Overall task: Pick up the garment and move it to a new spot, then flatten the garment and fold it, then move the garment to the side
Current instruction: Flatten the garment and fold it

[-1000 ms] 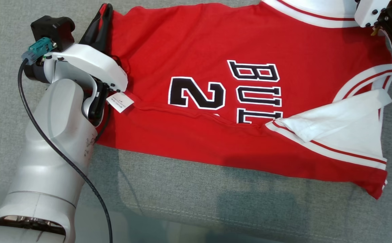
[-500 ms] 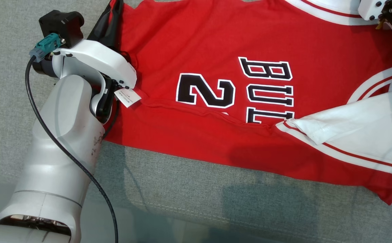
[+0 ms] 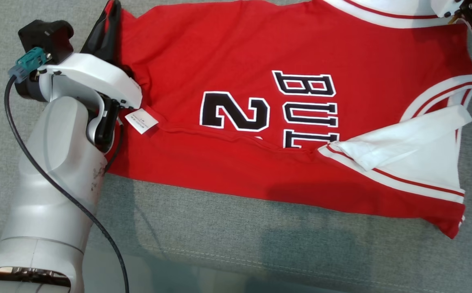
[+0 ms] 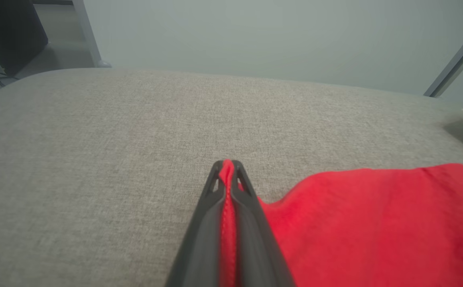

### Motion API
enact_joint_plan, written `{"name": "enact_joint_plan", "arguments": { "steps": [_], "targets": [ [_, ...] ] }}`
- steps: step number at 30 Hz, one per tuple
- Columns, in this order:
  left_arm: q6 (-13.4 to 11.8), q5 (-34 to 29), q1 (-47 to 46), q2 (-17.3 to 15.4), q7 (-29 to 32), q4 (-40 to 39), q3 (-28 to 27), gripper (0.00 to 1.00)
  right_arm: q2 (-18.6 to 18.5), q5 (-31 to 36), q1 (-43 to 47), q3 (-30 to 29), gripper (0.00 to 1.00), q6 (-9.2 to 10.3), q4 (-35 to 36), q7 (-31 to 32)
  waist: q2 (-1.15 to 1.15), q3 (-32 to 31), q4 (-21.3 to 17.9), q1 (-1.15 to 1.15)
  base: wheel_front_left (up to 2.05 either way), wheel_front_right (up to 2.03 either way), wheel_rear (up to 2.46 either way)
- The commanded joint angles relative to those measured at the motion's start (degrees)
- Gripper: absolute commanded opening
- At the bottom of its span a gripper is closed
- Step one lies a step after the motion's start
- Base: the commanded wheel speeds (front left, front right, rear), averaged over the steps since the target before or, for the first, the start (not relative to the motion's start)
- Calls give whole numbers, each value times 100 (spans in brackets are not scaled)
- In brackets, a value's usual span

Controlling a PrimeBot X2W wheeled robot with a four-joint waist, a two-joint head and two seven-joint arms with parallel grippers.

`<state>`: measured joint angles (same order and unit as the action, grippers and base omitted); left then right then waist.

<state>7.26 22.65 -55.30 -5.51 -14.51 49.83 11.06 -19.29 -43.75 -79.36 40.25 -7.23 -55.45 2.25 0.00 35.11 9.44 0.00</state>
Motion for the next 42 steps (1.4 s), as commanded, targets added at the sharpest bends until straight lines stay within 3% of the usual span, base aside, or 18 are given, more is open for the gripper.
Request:
{"name": "enact_joint_plan", "arguments": {
  "steps": [1, 19, 30, 42],
  "targets": [
    [23, -108, 124, -317, -49, -118, -184, 0, -59, -208, 268, 53, 0, -25, 279, -135, 0, -86, -82, 0, 0, 0, 0],
    [23, -108, 730, -675, -49, 33, -577, 0, -863, -1452, 1431, 512, 0, -25, 1832, -739, 0, -744, -470, 0, 0, 0, 0],
    [23, -153, 1269, -708, -49, 246, -751, 0, -1124, -1969, 2486, 748, 0, -25, 2502, -816, 0, -1285, -682, 0, 0, 0, 0],
    [23, -117, 1857, -732, -49, 573, -588, 0, -1371, -2418, 3744, 869, 0, -25, 3236, -863, 0, -1762, -898, 0, 0, 0, 0]
  ]
}}
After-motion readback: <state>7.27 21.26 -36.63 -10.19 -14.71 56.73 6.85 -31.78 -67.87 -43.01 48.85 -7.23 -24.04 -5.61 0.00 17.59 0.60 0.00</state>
